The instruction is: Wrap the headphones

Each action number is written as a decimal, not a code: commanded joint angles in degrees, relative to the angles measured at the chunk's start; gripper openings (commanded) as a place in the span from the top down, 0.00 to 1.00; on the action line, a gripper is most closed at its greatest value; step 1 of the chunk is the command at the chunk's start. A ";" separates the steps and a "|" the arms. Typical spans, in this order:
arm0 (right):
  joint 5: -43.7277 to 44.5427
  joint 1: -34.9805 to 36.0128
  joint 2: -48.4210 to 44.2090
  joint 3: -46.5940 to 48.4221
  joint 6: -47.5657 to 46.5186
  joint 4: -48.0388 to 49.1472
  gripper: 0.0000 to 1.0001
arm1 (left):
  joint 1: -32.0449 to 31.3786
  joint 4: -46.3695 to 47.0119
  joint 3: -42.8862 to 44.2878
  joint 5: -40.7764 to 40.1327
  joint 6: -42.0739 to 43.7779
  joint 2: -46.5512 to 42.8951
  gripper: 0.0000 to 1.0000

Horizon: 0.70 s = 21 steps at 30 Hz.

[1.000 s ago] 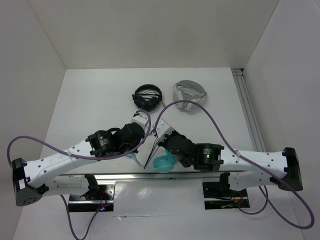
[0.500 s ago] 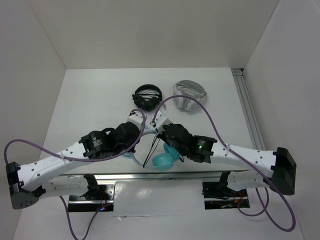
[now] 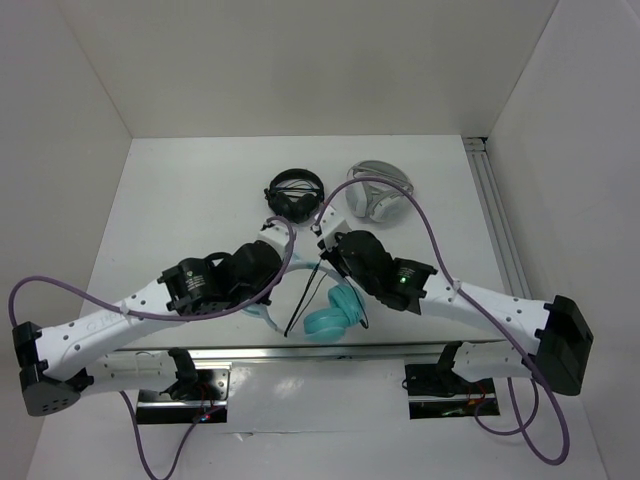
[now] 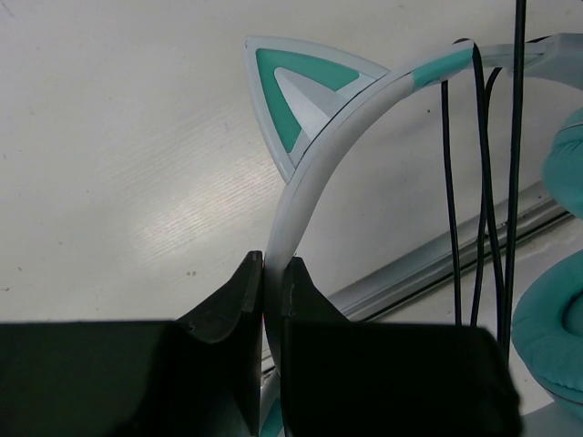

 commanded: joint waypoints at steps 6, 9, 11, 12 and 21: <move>2.04 -8.07 3.56 0.67 2.24 5.44 0.72 | -1.05 -9.64 5.36 -0.48 -1.45 1.30 1.00; 2.03 -8.69 4.26 0.67 2.77 5.44 0.67 | -1.05 -9.64 5.37 0.04 -1.45 0.59 1.00; 1.42 -9.83 4.88 1.20 2.78 4.91 0.66 | -1.05 -9.64 5.89 0.04 -1.45 0.07 1.00; 1.42 -9.84 5.40 1.20 3.39 4.91 0.63 | -1.05 -9.64 5.89 0.04 -1.45 0.07 1.00; 0.28 -12.55 6.55 1.73 4.45 3.77 0.48 | -1.05 -9.11 6.42 1.18 -1.98 0.59 1.00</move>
